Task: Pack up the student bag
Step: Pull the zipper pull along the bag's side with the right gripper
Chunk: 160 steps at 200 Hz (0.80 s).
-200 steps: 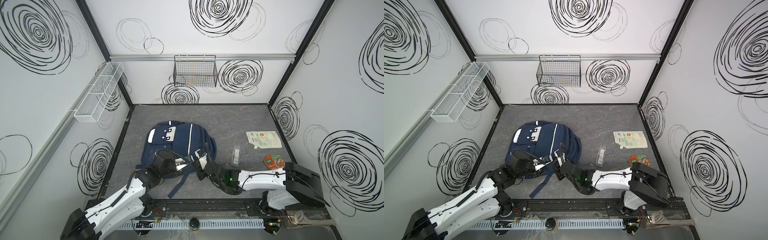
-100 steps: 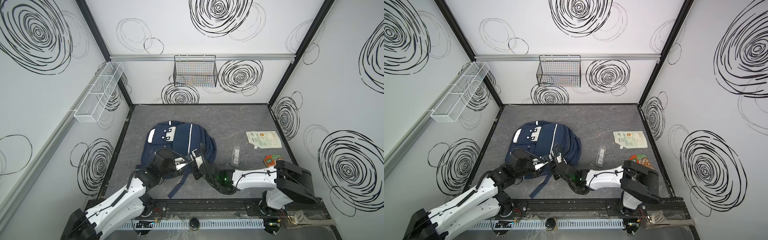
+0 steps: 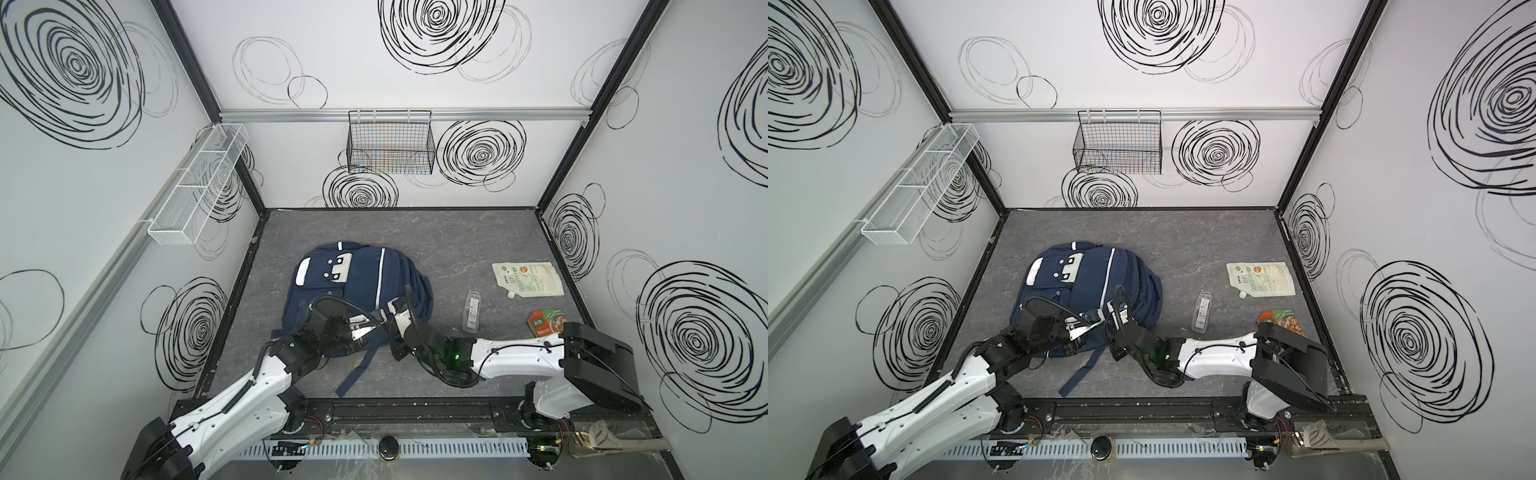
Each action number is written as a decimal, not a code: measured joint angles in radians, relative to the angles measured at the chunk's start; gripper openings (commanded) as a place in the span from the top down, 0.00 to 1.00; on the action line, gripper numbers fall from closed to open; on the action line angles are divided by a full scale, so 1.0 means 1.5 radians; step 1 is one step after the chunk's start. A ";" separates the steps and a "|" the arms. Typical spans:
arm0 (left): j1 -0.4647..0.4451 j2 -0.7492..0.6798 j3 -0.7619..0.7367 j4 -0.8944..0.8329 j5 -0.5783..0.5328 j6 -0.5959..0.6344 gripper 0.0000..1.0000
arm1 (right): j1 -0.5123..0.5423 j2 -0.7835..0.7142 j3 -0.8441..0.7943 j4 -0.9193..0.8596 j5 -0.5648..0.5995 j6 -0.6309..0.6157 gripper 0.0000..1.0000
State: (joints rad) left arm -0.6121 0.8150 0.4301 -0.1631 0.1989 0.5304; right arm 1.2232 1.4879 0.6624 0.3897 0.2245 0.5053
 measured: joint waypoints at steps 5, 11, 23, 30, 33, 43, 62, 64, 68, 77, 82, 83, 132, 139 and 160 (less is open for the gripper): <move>0.000 0.000 0.000 0.000 0.000 0.000 1.00 | 0.000 -0.006 -0.003 -0.001 -0.004 0.001 1.00; 0.000 0.000 0.000 0.000 0.000 0.000 1.00 | -0.002 -0.013 -0.005 -0.003 -0.010 0.004 1.00; 0.000 0.000 0.000 0.001 0.000 0.000 1.00 | -0.008 -0.027 -0.012 -0.005 -0.026 0.008 1.00; 0.000 0.000 0.000 0.003 0.000 0.000 1.00 | -0.015 -0.036 -0.017 -0.006 -0.039 0.011 1.00; 0.000 0.000 0.000 0.004 0.000 0.000 1.00 | -0.019 -0.040 -0.019 -0.006 -0.044 0.012 1.00; -0.001 0.000 0.000 0.006 0.002 0.000 1.00 | -0.030 -0.051 -0.027 -0.006 -0.062 0.015 1.00; -0.001 0.000 0.000 0.007 0.002 0.000 1.00 | -0.052 -0.065 -0.034 -0.015 -0.095 0.020 1.00; -0.001 0.000 0.000 0.007 0.002 0.000 1.00 | -0.055 -0.066 -0.034 -0.016 -0.097 0.019 1.00; -0.001 0.000 0.000 0.008 0.001 0.000 1.00 | -0.058 -0.067 -0.033 -0.019 -0.100 0.019 1.00; -0.001 0.000 0.000 0.009 0.001 0.000 1.00 | -0.066 -0.070 -0.033 -0.029 -0.106 0.018 1.00; -0.001 0.000 0.000 0.008 0.000 0.000 1.00 | -0.070 -0.071 -0.033 -0.036 -0.108 0.015 1.00; -0.001 0.000 0.000 0.008 0.000 0.000 1.00 | -0.071 -0.071 -0.032 -0.038 -0.108 0.015 1.00; -0.003 -0.002 0.000 0.008 -0.012 0.000 1.00 | -0.116 -0.107 -0.024 -0.121 -0.115 -0.018 1.00; -0.003 -0.004 0.000 0.008 -0.017 0.001 1.00 | -0.126 -0.116 -0.026 -0.128 -0.117 -0.021 1.00; -0.009 -0.018 0.000 0.008 -0.038 0.004 1.00 | -0.163 -0.146 -0.038 -0.140 -0.135 -0.029 1.00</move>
State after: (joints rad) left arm -0.6258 0.7879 0.4305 -0.1505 0.1421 0.5369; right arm 0.9794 1.2690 0.6060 0.1791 0.0223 0.4614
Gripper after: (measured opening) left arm 0.085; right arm 0.065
